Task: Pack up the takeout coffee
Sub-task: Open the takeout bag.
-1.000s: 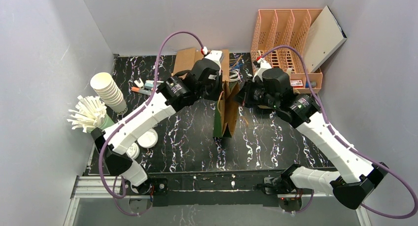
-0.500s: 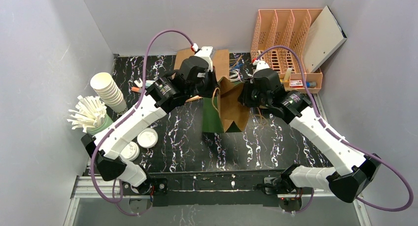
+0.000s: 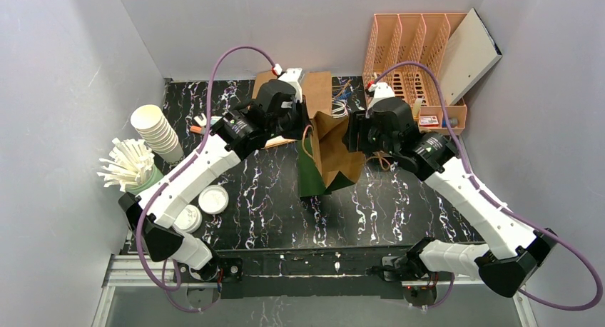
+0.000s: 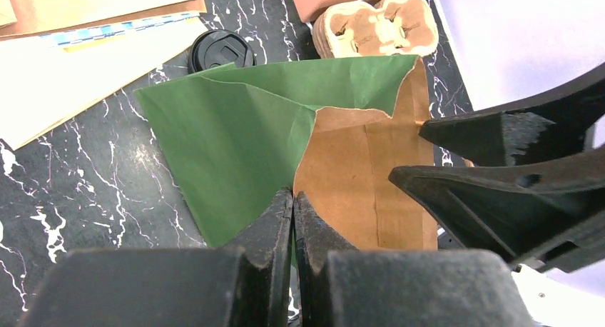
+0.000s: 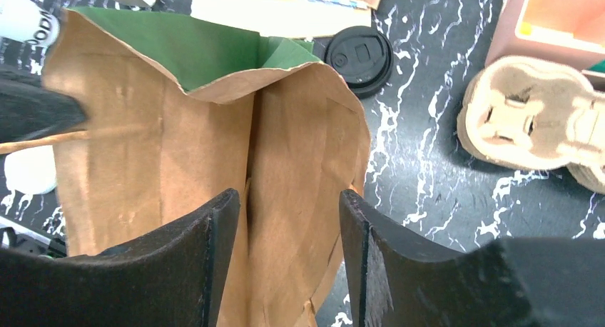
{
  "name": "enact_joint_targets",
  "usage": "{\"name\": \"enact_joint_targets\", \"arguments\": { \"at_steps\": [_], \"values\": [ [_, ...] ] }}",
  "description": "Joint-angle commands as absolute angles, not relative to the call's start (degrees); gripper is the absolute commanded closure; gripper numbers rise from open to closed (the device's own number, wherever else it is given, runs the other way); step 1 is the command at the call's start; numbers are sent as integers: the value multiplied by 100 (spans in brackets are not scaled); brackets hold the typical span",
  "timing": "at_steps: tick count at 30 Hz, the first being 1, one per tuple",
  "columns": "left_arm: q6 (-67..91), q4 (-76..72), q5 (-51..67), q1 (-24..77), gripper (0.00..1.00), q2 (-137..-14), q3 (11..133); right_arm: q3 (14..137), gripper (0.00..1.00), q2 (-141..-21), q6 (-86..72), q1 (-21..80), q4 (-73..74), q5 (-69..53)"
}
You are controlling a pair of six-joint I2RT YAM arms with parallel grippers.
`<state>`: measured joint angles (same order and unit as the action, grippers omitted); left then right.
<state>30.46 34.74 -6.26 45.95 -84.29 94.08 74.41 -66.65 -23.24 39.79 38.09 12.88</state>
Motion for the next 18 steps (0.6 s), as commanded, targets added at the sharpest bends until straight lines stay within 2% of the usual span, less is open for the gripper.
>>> {"name": "enact_joint_targets", "arguments": {
  "at_steps": [1,7,18],
  "values": [
    [2971,3347,-368,4447,100,-8191,9324,7946,37,-6548,-2022,3982,3738,1135],
    [2953,3202,-75,4351,100,-8183,9270,7954,26,-6562,-1925,3982,3832,1393],
    [2929,3141,270,4317,100,-8261,9261,7966,23,-6598,-1947,3982,3723,926]
  ]
}}
